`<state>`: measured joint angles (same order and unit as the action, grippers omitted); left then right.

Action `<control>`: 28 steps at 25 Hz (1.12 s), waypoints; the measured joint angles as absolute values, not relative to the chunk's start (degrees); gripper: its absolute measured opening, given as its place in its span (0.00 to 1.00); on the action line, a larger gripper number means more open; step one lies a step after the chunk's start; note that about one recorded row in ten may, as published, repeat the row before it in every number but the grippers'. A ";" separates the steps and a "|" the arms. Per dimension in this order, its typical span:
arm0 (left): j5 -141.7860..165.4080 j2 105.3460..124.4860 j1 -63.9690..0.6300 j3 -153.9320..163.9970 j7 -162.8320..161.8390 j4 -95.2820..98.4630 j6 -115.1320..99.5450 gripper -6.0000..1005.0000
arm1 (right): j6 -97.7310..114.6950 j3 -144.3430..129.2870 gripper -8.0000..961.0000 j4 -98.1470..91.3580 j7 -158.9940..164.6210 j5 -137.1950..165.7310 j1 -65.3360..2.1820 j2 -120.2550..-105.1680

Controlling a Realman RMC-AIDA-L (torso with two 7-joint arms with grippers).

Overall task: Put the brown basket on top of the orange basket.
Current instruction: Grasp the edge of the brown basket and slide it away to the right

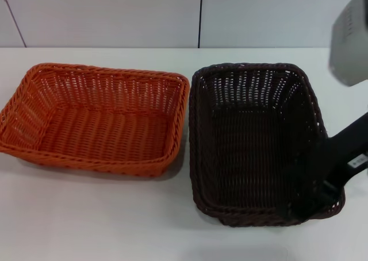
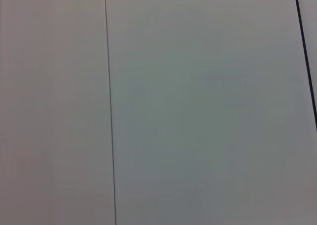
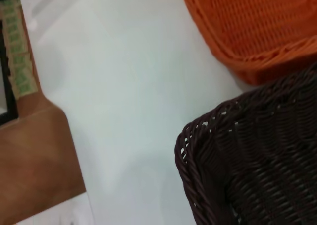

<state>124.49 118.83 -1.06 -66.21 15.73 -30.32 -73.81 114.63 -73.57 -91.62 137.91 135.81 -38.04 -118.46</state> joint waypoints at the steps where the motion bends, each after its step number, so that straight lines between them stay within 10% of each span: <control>1: 124.49 118.83 -1.06 -66.21 15.73 -30.32 -73.81 0.78 | 114.63 -73.57 0.81 -91.62 137.91 135.81 -38.04 -118.46; 23: 124.45 118.66 -0.97 -65.47 15.73 -30.30 -74.07 0.78 | 105.20 -88.02 0.81 -76.78 137.63 139.14 -43.11 -118.92; 28: 124.45 118.62 -1.11 -65.47 15.72 -29.85 -74.07 0.78 | 104.92 -88.53 0.65 -77.07 137.70 139.23 -43.05 -118.92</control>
